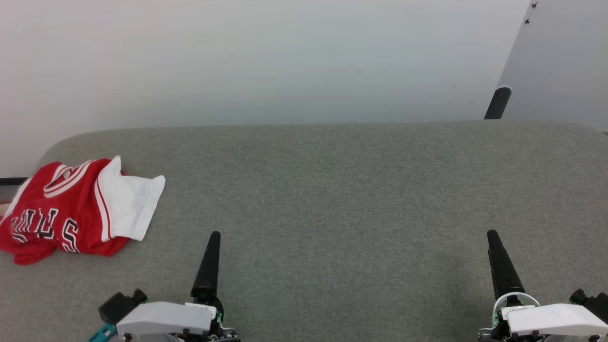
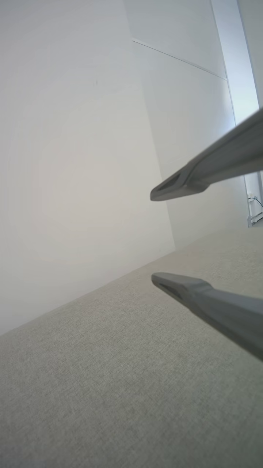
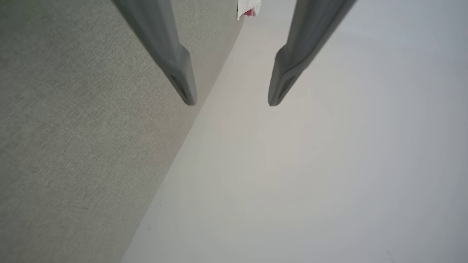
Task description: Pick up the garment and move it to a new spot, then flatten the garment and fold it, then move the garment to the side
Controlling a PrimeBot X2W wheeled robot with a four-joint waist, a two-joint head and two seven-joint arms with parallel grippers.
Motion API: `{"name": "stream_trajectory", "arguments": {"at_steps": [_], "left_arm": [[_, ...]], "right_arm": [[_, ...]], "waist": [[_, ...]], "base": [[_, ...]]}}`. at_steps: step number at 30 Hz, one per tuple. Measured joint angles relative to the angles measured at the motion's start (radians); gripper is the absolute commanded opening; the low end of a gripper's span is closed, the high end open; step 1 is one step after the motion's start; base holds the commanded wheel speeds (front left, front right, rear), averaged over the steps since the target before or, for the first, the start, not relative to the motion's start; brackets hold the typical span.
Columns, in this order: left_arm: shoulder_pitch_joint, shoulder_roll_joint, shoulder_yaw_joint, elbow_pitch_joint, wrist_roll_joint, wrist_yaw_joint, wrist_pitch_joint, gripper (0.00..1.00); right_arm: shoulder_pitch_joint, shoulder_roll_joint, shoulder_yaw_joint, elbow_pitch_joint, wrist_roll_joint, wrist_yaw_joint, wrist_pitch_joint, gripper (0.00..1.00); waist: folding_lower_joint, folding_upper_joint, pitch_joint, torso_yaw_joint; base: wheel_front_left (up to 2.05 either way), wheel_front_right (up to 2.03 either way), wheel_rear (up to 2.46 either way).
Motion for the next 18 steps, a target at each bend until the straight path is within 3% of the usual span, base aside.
{"name": "stream_trajectory", "arguments": {"at_steps": [18], "left_arm": [[0.004,-0.007,0.002,-0.022,0.457,0.026,-0.048,1.0]], "right_arm": [[0.01,0.002,-0.003,-0.02,-0.34,0.0,-0.027,1.0]], "waist": [[0.0,0.0,-0.014,0.01]], "base": [[0.0,0.0,0.0]]}}
